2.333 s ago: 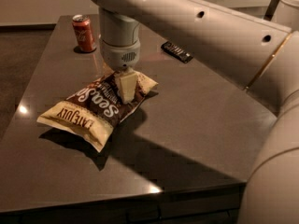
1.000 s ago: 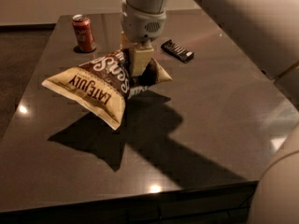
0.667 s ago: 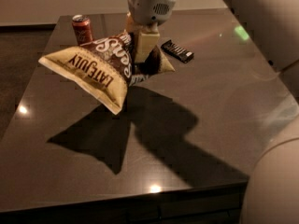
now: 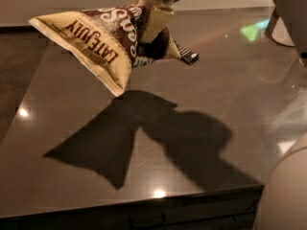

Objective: Pick brown chip bag

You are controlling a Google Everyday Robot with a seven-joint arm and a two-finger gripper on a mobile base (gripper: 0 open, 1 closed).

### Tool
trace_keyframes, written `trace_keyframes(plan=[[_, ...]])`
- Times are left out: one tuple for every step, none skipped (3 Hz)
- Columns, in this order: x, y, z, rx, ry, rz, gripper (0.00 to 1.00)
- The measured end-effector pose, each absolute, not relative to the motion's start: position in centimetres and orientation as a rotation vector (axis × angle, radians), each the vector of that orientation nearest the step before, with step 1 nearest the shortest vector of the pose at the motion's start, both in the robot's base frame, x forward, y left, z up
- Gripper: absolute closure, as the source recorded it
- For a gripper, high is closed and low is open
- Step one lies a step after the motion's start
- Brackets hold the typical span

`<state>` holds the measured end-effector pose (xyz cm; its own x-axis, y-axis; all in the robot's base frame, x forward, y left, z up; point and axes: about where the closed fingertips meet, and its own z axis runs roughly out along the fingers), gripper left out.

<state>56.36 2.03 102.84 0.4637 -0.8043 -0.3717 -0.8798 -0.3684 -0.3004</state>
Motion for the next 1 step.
trace_keyframes(plan=[[57.1,2.79,103.12,-2.23,1.39,0.21,1.0]])
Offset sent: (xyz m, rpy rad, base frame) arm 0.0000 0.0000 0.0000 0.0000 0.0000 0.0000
